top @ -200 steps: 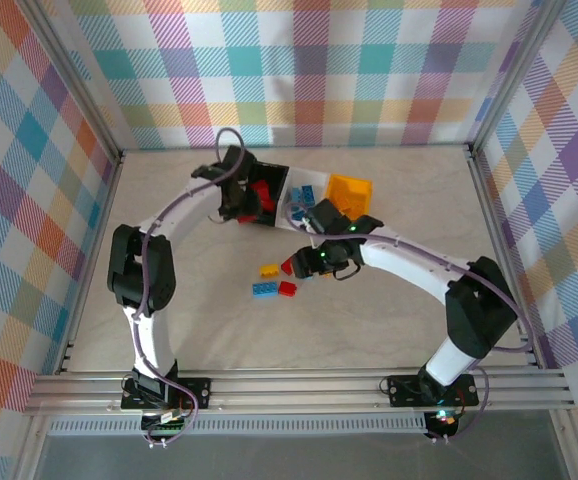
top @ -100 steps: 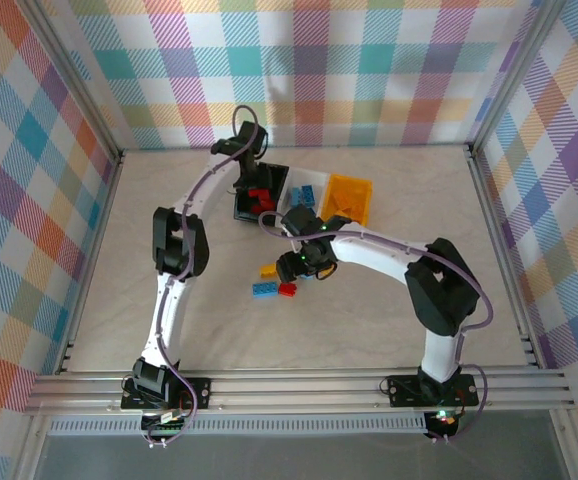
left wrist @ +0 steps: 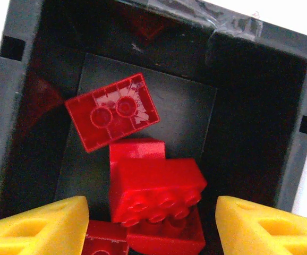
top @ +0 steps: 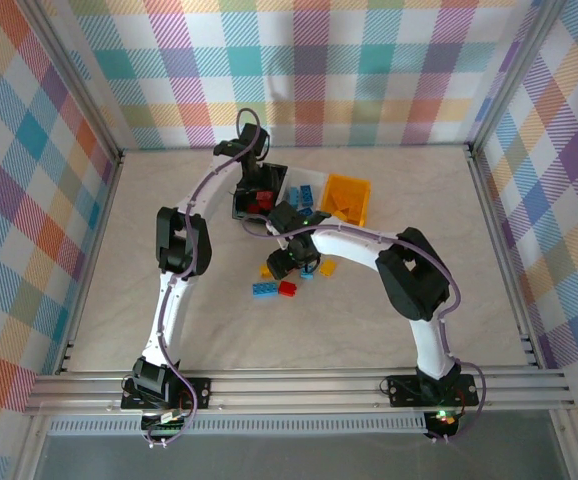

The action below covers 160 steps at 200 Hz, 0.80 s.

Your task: Sort the legos into containers by color

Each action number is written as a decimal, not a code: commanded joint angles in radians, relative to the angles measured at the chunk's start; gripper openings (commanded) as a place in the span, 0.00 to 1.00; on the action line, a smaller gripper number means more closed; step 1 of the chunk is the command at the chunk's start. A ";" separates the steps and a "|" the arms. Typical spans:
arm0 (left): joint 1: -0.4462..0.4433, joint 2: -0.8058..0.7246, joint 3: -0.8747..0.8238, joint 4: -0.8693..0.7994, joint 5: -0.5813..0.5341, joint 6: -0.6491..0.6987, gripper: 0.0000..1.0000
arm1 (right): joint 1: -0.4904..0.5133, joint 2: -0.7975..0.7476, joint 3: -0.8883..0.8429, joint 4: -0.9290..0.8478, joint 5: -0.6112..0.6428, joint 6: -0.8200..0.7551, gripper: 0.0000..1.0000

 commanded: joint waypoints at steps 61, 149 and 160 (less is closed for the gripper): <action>0.002 -0.067 -0.014 -0.032 0.041 -0.010 0.67 | -0.033 0.074 0.036 0.011 0.010 -0.059 0.76; -0.014 -0.259 -0.268 0.041 0.065 -0.019 0.68 | -0.055 0.133 0.087 0.044 -0.042 -0.074 0.69; -0.014 -0.275 -0.290 0.047 0.068 -0.021 0.68 | -0.055 0.128 0.081 0.047 -0.039 -0.069 0.63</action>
